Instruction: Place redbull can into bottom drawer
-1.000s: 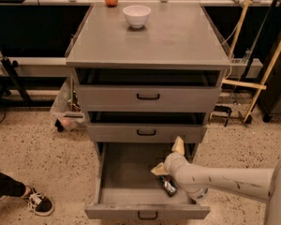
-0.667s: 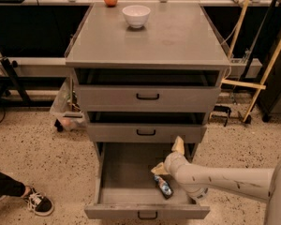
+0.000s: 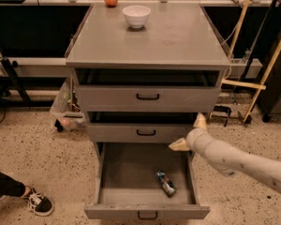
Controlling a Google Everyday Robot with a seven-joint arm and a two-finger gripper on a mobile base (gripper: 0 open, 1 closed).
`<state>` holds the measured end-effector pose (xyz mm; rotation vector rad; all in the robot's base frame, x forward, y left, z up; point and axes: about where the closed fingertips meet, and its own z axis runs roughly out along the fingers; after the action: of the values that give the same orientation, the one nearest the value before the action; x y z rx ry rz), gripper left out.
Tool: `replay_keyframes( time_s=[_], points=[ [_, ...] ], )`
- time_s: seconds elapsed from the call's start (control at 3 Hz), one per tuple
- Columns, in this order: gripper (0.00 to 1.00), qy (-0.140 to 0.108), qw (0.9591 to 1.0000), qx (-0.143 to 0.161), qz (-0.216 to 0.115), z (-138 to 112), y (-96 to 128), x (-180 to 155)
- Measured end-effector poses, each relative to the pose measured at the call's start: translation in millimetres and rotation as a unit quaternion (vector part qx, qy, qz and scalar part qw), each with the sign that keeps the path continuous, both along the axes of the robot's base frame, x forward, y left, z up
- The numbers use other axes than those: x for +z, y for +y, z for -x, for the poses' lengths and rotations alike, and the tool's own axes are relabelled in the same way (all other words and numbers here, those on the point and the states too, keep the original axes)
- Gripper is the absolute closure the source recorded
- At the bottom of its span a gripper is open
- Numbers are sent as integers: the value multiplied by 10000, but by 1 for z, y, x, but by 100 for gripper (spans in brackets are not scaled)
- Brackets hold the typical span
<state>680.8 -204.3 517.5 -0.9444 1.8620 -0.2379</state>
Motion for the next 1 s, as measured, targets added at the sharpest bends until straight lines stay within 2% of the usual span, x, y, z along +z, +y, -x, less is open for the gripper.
replay_keyframes(
  time_s=[0.33, 0.67, 1.0],
  points=[
    [0, -891, 9955, -136, -302, -22, -64, 140],
    [0, -1455, 9864, -661, -396, 5, -178, 269],
    [0, -1580, 9821, -967, -342, 36, -243, 305]
  ],
)
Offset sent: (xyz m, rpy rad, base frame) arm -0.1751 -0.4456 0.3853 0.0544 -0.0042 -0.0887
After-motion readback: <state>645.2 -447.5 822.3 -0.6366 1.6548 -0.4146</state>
